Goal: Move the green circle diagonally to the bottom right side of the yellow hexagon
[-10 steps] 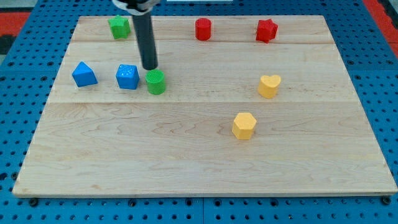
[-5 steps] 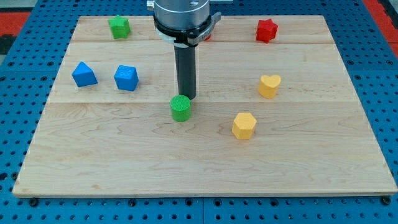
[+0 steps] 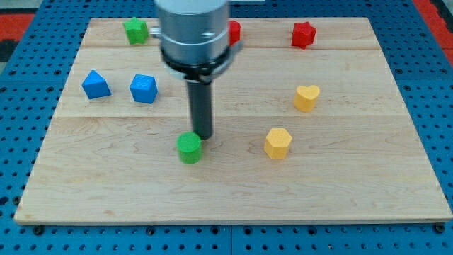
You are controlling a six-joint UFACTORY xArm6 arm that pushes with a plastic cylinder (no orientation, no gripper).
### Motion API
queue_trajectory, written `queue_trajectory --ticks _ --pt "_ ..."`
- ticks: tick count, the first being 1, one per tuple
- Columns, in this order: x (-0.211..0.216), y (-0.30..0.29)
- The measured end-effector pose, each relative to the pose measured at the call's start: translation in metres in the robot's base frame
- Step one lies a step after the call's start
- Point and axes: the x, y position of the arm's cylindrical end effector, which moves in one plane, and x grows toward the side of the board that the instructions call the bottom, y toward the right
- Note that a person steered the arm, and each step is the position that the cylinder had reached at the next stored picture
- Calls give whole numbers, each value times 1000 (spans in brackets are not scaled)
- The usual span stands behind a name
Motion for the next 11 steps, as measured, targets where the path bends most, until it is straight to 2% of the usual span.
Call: queue_trajectory --ticks 2,3,4,6,7,8,9,10,11 --pt "11 -67" --pt "29 5" --pt "44 124" --pt "75 83" --pt "77 156" --pt "75 166" --pt "61 220" --pt "24 223" --pt "23 163"
